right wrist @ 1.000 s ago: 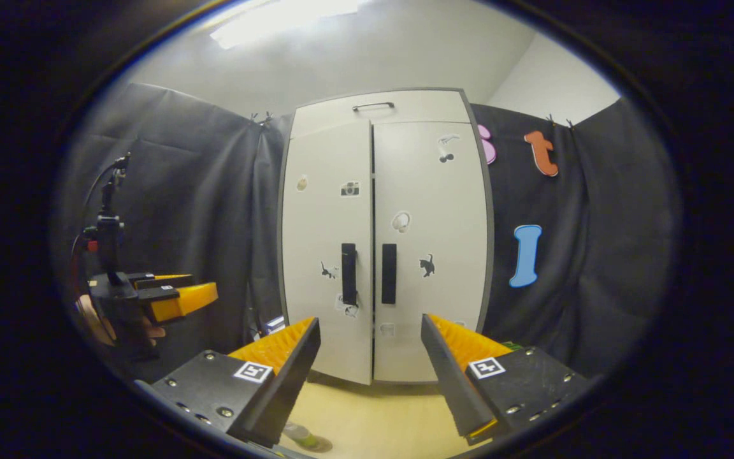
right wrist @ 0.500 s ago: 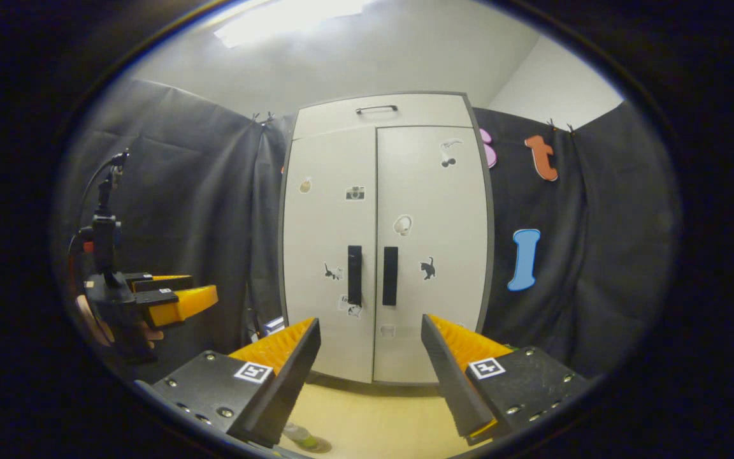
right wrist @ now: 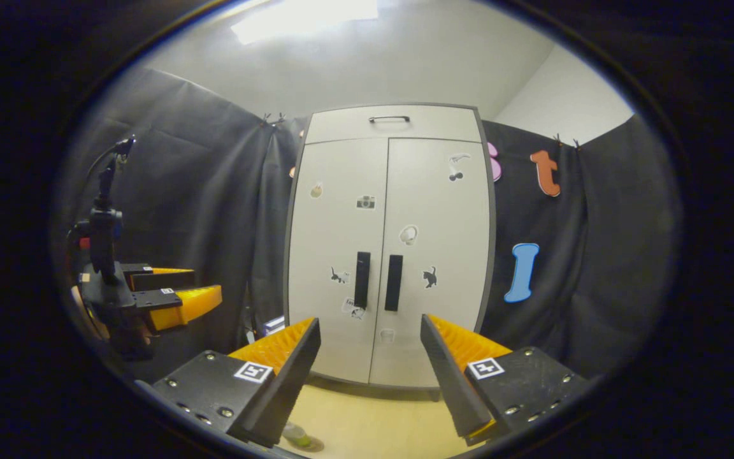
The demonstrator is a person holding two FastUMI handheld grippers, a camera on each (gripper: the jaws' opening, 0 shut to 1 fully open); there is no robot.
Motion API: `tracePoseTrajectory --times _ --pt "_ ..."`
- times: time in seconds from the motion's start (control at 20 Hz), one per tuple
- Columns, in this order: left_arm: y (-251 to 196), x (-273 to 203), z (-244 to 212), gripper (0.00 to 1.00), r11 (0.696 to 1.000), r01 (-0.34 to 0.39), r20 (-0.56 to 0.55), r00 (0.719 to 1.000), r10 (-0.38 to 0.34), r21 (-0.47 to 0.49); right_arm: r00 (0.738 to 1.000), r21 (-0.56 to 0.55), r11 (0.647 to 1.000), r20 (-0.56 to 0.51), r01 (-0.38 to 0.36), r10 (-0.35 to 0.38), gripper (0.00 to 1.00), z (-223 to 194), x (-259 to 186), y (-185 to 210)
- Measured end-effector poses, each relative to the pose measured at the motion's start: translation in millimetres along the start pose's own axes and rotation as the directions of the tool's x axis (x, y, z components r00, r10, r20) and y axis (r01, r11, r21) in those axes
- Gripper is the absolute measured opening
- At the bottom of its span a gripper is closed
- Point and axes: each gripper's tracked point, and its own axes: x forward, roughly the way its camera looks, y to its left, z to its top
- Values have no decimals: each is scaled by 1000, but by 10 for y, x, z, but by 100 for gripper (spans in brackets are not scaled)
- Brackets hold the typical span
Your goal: Grasp the bottle in the cabinet with the left hand and place it on the coaster, then close the right door with the right hand and the left door with the left hand.
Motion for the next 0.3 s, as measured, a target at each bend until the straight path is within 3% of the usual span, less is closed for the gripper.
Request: tracePoseTrajectory --times 0.3 --pt "-174 -93 220 95 999 26 25 999 -25 -26 999 -16 999 -12 47 -47 96 -62 -42 -89"
